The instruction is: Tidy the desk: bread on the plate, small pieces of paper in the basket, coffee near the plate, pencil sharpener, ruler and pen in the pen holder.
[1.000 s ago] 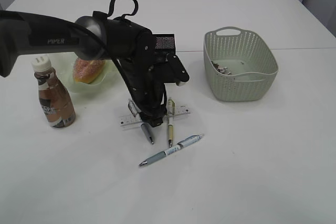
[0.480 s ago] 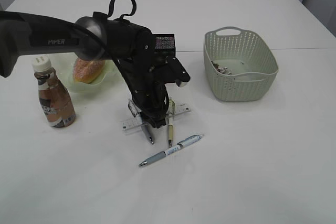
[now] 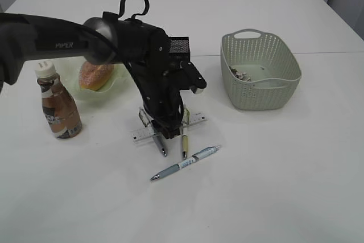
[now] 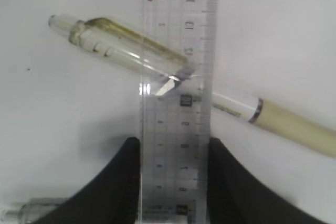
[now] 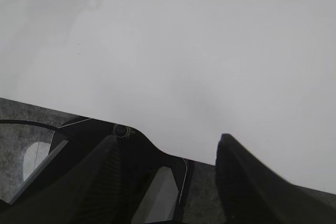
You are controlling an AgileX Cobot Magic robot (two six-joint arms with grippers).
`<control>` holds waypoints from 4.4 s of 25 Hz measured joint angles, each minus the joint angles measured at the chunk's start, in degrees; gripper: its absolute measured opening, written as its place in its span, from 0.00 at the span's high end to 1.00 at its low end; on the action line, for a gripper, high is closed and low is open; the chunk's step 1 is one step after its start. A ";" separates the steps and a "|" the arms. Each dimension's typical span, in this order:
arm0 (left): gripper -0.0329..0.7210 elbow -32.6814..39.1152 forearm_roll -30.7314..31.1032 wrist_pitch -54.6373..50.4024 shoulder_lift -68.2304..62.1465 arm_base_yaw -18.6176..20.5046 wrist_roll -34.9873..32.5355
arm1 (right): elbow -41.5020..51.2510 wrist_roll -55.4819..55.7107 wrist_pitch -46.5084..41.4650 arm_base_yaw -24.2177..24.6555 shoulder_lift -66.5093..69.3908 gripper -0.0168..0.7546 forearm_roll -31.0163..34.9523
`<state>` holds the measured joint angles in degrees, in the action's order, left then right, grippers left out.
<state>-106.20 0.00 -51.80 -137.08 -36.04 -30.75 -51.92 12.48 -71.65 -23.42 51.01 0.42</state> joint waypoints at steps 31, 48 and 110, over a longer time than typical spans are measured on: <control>0.62 -19.46 -12.19 -13.16 -1.31 3.24 23.99 | 0.00 0.00 0.00 0.00 0.00 0.39 1.28; 0.62 -19.46 -12.53 -8.35 -0.31 3.24 24.08 | 0.00 0.00 0.00 0.00 0.00 0.39 0.35; 0.62 -11.71 -4.05 44.83 1.31 5.31 16.59 | 0.00 0.00 -0.04 0.00 0.00 0.39 -2.40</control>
<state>-117.90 -4.05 -6.97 -135.77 -30.73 -14.16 -51.92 12.48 -71.70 -23.42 51.01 -1.98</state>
